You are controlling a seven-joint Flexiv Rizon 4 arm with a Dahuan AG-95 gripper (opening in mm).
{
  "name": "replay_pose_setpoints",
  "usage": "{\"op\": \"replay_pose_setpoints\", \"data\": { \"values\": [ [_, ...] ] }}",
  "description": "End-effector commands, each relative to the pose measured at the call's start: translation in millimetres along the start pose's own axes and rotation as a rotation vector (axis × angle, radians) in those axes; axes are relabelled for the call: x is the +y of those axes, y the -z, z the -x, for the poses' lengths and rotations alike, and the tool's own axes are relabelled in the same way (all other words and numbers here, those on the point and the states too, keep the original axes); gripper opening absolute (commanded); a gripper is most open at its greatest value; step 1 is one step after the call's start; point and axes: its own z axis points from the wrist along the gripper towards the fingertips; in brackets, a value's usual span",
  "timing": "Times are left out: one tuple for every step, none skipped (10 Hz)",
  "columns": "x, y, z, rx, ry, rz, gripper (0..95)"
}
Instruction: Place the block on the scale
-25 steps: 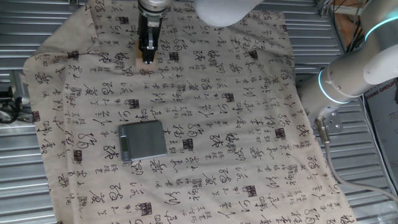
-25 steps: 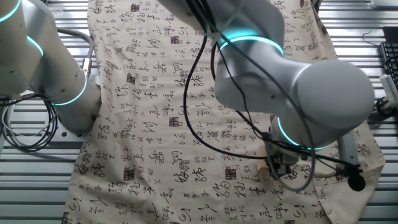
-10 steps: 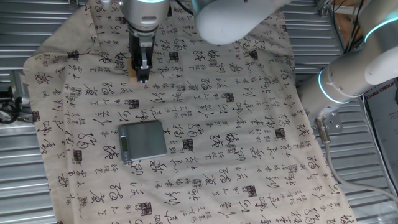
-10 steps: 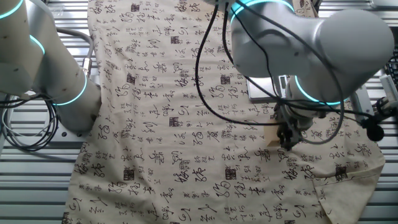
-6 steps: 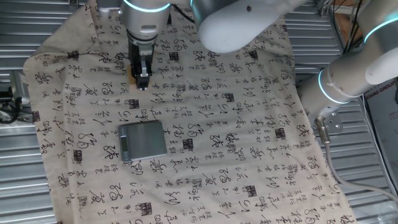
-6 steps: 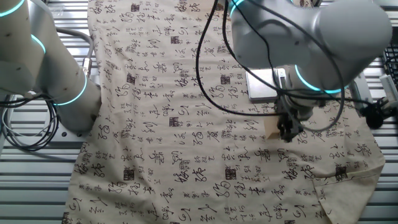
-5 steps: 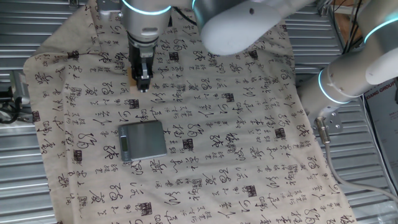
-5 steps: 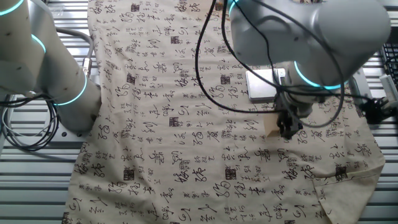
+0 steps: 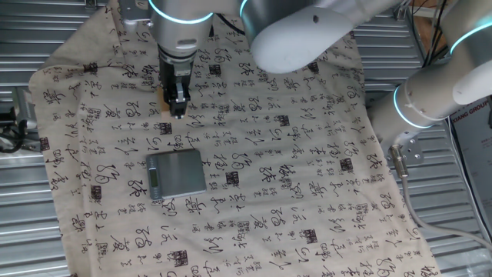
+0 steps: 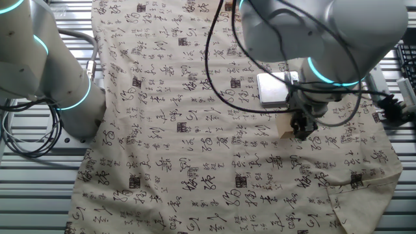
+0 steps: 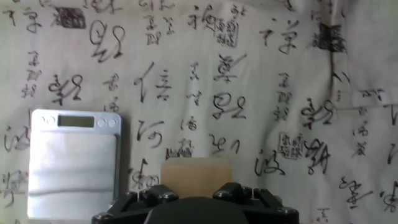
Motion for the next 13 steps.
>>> {"op": "replay_pose_setpoints", "data": {
  "values": [
    [6.3, 0.9, 6.6, 0.0, 0.006, 0.0, 0.0],
    [9.4, 1.2, 10.3, -0.001, 0.007, 0.0, 0.0],
    [11.2, 1.4, 12.1, 0.0, 0.011, 0.0, 0.0],
    [11.6, 1.2, 12.5, -0.002, 0.018, 0.0, 0.0],
    [11.7, 1.3, 12.6, -0.007, 0.027, 0.004, 0.0],
    [11.7, 1.3, 12.6, -0.001, 0.03, 0.003, 0.0],
    [11.7, 1.3, 12.6, -0.002, 0.032, 0.003, 0.0],
    [11.7, 1.3, 12.6, -0.002, 0.033, 0.002, 0.0],
    [11.7, 1.2, 12.6, -0.002, 0.034, 0.001, 0.0],
    [11.7, 1.2, 12.6, -0.004, 0.036, 0.003, 0.0],
    [11.7, 1.2, 12.6, 0.002, 0.03, 0.001, 0.0],
    [11.7, 1.2, 12.6, 0.003, 0.029, 0.001, 0.0],
    [11.7, 1.2, 12.6, 0.002, 0.029, 0.003, 0.0]
  ]
}}
